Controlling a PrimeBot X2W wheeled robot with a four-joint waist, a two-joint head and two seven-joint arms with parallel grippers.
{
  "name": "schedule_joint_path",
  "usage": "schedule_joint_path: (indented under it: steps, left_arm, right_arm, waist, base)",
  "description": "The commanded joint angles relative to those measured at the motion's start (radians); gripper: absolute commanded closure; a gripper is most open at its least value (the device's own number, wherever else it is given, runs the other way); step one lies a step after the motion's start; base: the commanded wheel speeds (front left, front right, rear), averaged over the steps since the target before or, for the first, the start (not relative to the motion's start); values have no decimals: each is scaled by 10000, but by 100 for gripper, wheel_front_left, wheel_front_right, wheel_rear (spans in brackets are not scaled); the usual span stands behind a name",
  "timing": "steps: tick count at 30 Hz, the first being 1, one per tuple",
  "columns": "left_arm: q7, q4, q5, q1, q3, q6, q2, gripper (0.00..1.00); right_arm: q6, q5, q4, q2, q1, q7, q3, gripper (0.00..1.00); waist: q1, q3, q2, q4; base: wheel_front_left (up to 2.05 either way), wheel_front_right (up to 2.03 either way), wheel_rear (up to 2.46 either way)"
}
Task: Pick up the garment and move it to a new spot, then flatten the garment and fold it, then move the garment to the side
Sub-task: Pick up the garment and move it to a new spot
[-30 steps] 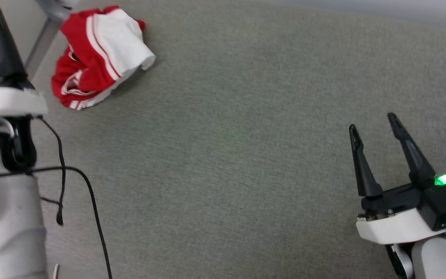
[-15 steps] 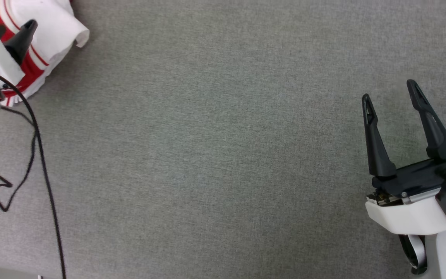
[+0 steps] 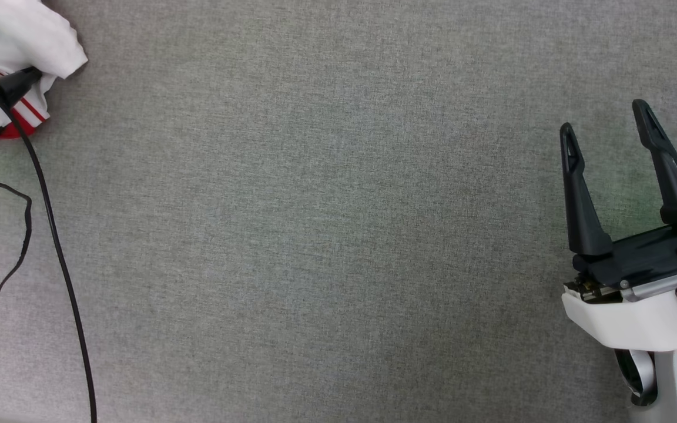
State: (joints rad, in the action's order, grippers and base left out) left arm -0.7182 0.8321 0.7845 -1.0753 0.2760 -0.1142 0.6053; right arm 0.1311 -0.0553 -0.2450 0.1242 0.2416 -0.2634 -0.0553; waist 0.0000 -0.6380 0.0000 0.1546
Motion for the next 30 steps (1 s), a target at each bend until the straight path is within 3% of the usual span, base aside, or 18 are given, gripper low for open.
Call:
schedule_joint_path:
  steps: [1,3,4,5,14,22,30]
  left_arm:
    - [-337,482,19,476,271,12,-388,0]
    - [-341,652,64,531,358,-32,-483,0]
    - [-316,719,33,551,431,-54,-500,24]
    - [-267,761,5,552,498,-66,-513,100]
    - [2075,-929,-137,-293,1618,-149,308,100]
    - [2754,-2970,526,-848,3329,-149,666,100]
    - [3013,-4615,560,-1529,5002,-150,761,100]
  right_arm:
    - [-7,21,-73,-28,82,-21,17,0]
    - [-7,46,-82,-70,81,-21,10,0]
    - [-7,66,-83,-88,91,-21,-1,0]
    - [-7,80,-86,-101,101,-21,-7,0]
    - [-7,292,107,-248,-261,-21,92,0]
    - [-7,535,336,-473,-475,-21,131,0]
    - [-7,747,425,-668,-642,-21,151,0]
  waist:
    - [0,-25,0,-13]
    - [0,-21,0,-23]
    - [0,-9,0,-23]
    - [0,14,0,-20]
    - [0,1085,0,245]
    - [0,2112,0,310]
    - [0,2710,0,-161]
  base:
    - [0,0,0]
    - [0,0,0]
    - [0,0,0]
    - [0,0,0]
    - [0,0,0]
    - [0,0,0]
    - [0,0,0]
